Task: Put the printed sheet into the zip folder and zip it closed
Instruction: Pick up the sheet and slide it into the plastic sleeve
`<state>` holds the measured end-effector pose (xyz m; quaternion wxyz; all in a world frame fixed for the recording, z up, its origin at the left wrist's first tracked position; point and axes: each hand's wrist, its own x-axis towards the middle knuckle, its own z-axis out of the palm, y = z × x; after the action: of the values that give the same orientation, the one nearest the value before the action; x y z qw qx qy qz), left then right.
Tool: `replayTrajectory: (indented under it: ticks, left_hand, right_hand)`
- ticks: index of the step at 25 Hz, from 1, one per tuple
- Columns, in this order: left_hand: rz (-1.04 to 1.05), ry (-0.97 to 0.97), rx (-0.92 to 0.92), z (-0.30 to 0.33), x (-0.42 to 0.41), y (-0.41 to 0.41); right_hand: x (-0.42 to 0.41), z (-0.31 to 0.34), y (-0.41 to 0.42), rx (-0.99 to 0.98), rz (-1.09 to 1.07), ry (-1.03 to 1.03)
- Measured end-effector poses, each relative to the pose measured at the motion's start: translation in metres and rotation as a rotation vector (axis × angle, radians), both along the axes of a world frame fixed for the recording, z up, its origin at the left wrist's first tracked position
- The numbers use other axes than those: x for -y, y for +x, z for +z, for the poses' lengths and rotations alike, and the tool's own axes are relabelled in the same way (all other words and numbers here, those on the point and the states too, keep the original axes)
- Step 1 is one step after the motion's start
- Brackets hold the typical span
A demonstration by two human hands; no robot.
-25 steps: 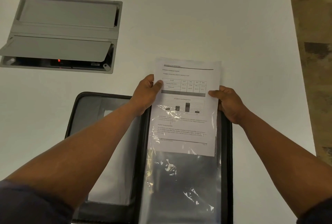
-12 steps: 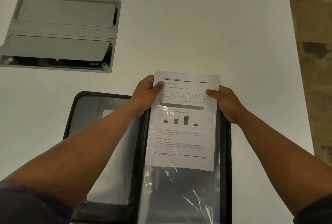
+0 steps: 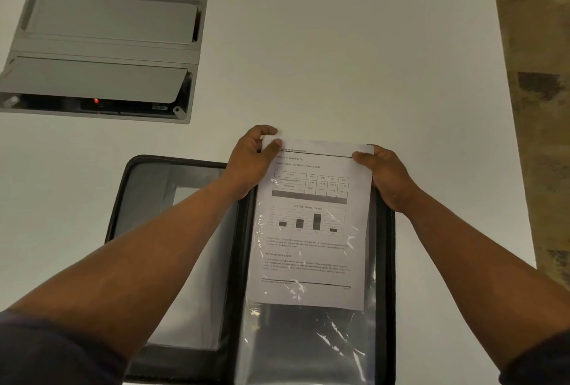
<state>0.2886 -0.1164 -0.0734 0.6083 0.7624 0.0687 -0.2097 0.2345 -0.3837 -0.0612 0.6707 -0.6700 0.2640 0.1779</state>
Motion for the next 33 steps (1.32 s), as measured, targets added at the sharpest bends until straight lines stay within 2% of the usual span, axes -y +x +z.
replayTrajectory:
  ticks: [10,18,24,27,29,31,33]
  left_hand:
    - [-0.059,0.104,-0.003,0.001,-0.002,-0.002]
    - [-0.179,0.095,-0.031,0.004,-0.005,-0.003]
    - [-0.244,0.192,0.073,0.004,-0.005,-0.009]
    - [-0.277,0.218,0.071,0.004,-0.007,-0.008]
    - [-0.334,0.361,0.178,0.003,-0.009,-0.01]
    - [-0.456,0.584,0.396,0.007,-0.009,-0.017]
    - [-0.609,0.674,0.503,0.011,-0.005,-0.025]
  right_hand:
    - [0.003,0.002,0.002,0.068,0.125,-0.165]
    - [-0.009,0.022,0.028,0.095,0.54,-0.386]
    - [-0.018,0.026,0.034,0.165,0.743,-0.596]
    - [-0.021,0.027,0.036,0.193,0.8,-0.615]
    - [-0.022,0.028,0.035,0.183,0.814,-0.6]
    - [-0.022,0.029,0.036,0.168,0.792,-0.576]
    - [-0.022,0.03,0.036,0.155,0.774,-0.555]
